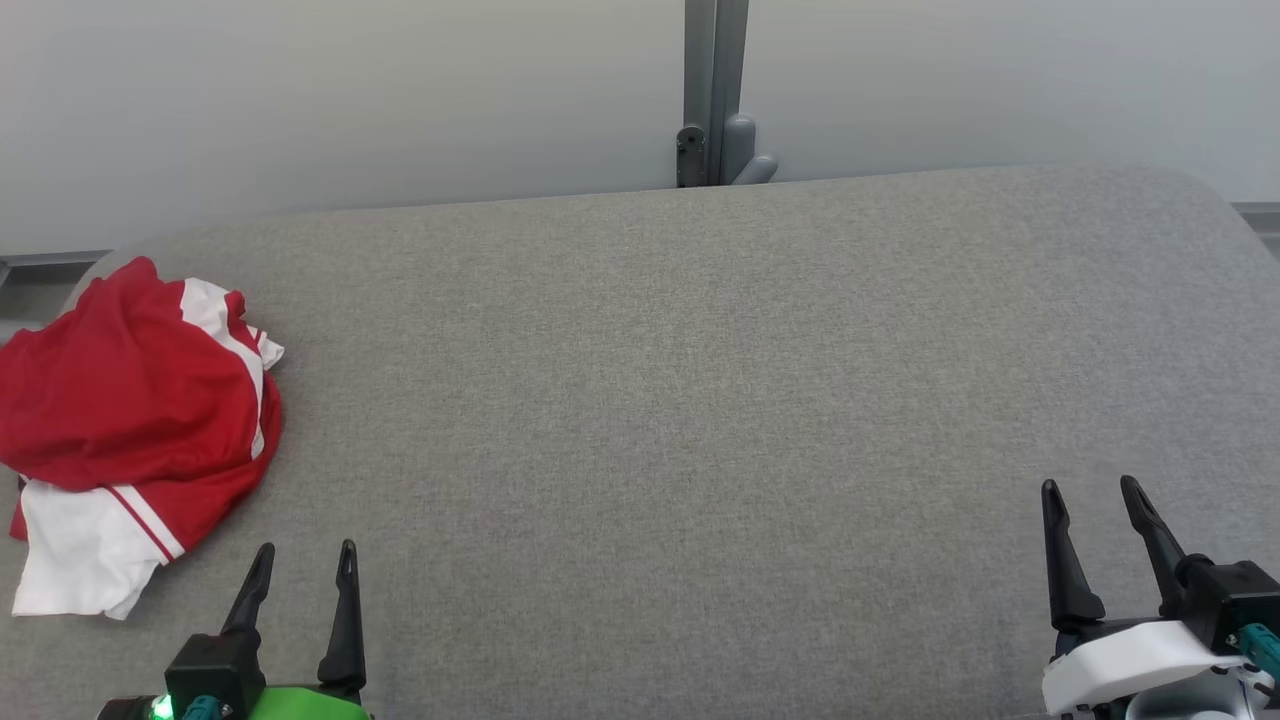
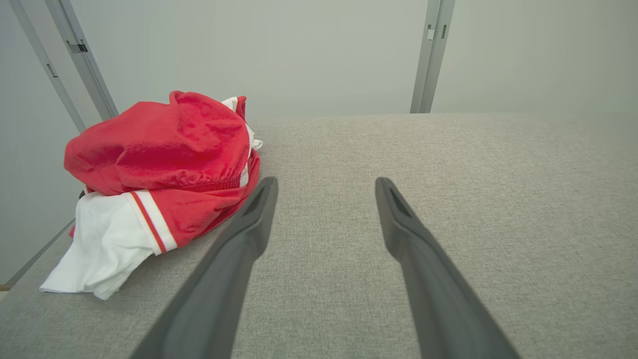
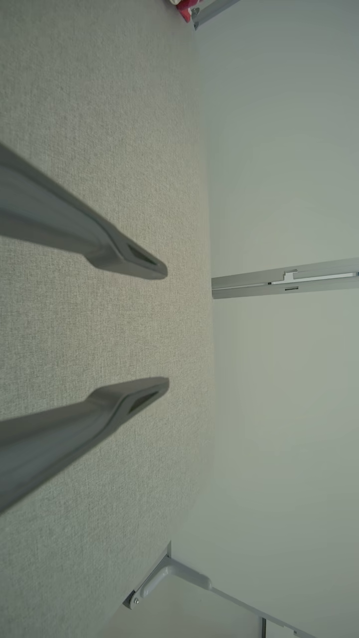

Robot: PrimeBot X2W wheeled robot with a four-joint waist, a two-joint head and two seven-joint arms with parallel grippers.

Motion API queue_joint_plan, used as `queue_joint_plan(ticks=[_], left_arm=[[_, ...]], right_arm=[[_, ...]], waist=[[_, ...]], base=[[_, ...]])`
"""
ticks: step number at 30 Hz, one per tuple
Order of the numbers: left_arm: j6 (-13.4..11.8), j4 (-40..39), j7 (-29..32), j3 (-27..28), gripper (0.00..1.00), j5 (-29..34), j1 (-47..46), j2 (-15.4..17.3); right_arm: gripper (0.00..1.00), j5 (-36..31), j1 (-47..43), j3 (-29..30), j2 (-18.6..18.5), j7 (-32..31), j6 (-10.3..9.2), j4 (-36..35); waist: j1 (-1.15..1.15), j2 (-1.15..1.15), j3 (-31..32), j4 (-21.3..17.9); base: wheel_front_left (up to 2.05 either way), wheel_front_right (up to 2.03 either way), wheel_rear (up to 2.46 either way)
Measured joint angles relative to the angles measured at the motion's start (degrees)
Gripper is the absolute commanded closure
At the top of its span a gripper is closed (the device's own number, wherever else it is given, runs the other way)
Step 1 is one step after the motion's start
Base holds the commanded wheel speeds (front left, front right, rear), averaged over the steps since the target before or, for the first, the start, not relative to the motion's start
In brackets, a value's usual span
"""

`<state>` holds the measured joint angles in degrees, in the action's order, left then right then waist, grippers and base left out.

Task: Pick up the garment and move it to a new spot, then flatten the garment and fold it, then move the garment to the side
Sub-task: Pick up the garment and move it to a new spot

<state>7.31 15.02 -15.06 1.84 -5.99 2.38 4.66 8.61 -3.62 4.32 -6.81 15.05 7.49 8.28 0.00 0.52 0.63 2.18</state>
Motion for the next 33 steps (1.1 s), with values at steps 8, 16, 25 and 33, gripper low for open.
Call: queue_joint_plan(ticks=[8, 16, 25, 33], left_arm=[[0.1, -0.2, 0.0, -0.5, 0.00, 0.2, -0.1, -0.1], [0.1, -0.3, -0.1, -0.1, 0.00, 0.1, -0.7, -0.1], [0.1, -0.9, -0.1, 1.3, 0.00, 0.1, -0.6, -0.2], [0.1, -1.3, -0.1, 2.6, 0.00, 0.1, 0.1, -0.2]], right_arm=[[0.00, 0.0, -0.2, -0.5, -0.1, 0.0, 0.00, -0.3], [0.00, 0.0, -0.1, -1.7, -0.2, 0.0, 0.00, -0.8], [0.00, -0.1, 1.0, -3.6, -0.1, 0.0, 0.01, -0.9], [0.00, -0.2, 1.7, -4.8, 0.5, 0.0, 0.01, -0.8]], waist=[[0.00, 0.00, -0.1, 2.4], [0.00, 0.00, -0.3, 8.0], [0.00, 0.00, -0.2, 16.6], [0.00, 0.00, 0.0, 22.4]], base=[[0.00, 0.00, 0.00], [0.00, 0.00, 0.00], [0.00, 0.00, 0.00], [0.00, 0.00, 0.00]])
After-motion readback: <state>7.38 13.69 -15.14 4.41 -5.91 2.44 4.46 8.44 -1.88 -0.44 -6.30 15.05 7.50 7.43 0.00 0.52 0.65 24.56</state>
